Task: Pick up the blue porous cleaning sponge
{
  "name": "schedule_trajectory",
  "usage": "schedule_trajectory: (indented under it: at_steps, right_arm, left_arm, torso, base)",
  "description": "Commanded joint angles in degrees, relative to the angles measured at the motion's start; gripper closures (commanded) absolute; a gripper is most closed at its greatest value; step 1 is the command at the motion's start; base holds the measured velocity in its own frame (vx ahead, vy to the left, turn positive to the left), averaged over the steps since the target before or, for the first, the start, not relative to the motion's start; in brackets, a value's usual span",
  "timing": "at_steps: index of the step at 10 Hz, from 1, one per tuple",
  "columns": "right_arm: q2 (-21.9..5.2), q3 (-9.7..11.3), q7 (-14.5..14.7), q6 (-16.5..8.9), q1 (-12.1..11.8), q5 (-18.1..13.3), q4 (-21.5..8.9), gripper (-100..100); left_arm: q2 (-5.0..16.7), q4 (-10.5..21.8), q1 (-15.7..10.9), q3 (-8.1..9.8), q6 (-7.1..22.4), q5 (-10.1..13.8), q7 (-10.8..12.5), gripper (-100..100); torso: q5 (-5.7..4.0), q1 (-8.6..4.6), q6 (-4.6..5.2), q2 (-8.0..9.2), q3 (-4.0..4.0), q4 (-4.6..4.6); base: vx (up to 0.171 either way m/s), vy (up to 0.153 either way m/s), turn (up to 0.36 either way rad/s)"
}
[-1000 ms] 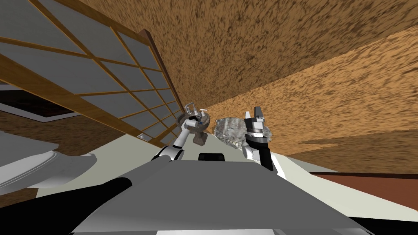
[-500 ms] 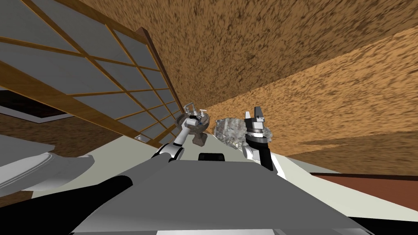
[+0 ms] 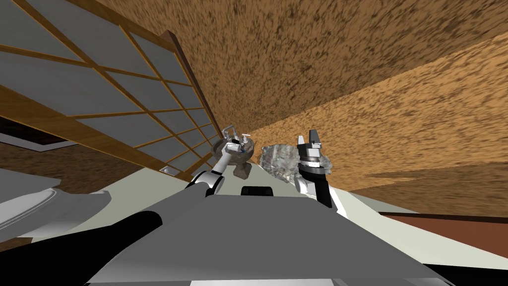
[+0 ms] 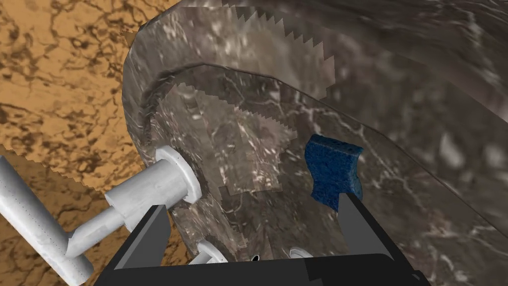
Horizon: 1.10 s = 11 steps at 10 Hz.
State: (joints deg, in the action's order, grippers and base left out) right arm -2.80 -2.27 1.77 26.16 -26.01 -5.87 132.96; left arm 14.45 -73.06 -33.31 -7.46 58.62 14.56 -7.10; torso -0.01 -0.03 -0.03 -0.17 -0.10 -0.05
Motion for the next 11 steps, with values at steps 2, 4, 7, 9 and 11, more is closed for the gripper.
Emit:
schedule_trajectory:
  at_steps: [2,4,7,9,11]
  right_arm:
    - [0.0,0.0,0.0,0.0,0.0,0.0,0.0,0]
    - [0.0,0.0,0.0,0.0,0.0,0.0,0.0,0]
    - [0.0,0.0,0.0,0.0,0.0,0.0,0.0,0]
    - [0.0,0.0,0.0,0.0,0.0,0.0,0.0,0]
    - [0.0,0.0,0.0,0.0,0.0,0.0,0.0,0]
  left_arm:
    - [0.7,3.5,-2.0,-0.09,4.7,1.2,-0.1,-100]
    - [1.1,5.0,-3.3,-0.18,8.4,1.8,-0.1,-100]
    - [1.5,8.2,-4.6,-0.27,13.2,2.4,0.0,-100]
    - [1.9,10.3,-5.7,-0.35,16.5,2.9,0.1,-100]
    - [2.3,12.3,-6.8,-0.42,19.4,3.5,0.2,-100]
  torso:
    - [0.0,0.0,-0.01,-0.02,-0.01,-0.01]
    - [0.0,-0.01,-0.01,-0.09,-0.06,-0.03]
    - [-0.01,-0.02,-0.01,-0.1,-0.06,-0.02]
    - [-0.01,-0.03,-0.01,-0.08,-0.05,-0.02]
    - [0.0,-0.01,-0.01,-0.13,-0.08,-0.03]
  base:
    - [0.064,-0.012,-0.01]
    - [0.079,-0.011,-0.006]
    - [0.063,-0.012,-0.008]
    - [0.068,-0.016,-0.007]
    - [0.077,-0.009,-0.006]
